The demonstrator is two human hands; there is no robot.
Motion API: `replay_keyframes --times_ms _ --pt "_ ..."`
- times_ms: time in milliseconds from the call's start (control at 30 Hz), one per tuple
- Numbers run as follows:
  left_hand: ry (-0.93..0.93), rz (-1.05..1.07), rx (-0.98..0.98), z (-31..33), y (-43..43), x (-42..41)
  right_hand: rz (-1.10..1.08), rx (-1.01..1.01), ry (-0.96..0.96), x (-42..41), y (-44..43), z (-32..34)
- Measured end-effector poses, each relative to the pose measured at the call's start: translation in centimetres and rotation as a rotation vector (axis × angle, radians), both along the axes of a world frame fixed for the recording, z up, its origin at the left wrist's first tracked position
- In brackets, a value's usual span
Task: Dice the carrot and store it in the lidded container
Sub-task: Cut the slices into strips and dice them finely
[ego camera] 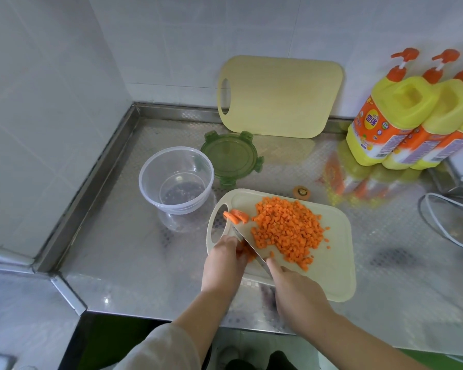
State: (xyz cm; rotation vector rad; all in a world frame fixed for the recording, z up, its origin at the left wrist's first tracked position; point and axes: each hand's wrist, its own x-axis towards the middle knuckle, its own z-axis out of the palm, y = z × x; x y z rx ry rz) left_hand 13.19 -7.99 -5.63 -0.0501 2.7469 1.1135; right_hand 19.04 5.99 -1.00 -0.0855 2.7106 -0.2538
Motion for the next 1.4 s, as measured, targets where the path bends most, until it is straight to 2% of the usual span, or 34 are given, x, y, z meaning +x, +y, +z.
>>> replay_keyframes --times_ms 133,300,500,700,1233,1400 --pt "0.015 -0.013 0.015 0.2 0.0 0.1 -0.006 -0.022 0.015 -0.1 -0.1 0.0" --pt "0.026 -0.017 -0.001 0.4 0.0 0.2 -0.088 -0.186 -0.054 -1.0 1.3 1.1" --pt "-0.052 0.016 0.062 0.7 -0.5 -0.1 -0.092 -0.210 0.021 -0.4 1.3 2.7" --pt "0.009 -0.007 0.007 0.7 -1.6 0.1 0.003 -0.132 0.056 0.5 0.0 3.3" --pt "-0.012 -0.054 -0.085 0.4 -1.0 -0.3 0.015 0.023 0.004 0.0 -0.7 0.8" --pt "0.004 -0.069 -0.089 0.7 -1.1 -0.4 0.005 -0.025 0.035 -0.2 -0.8 0.4"
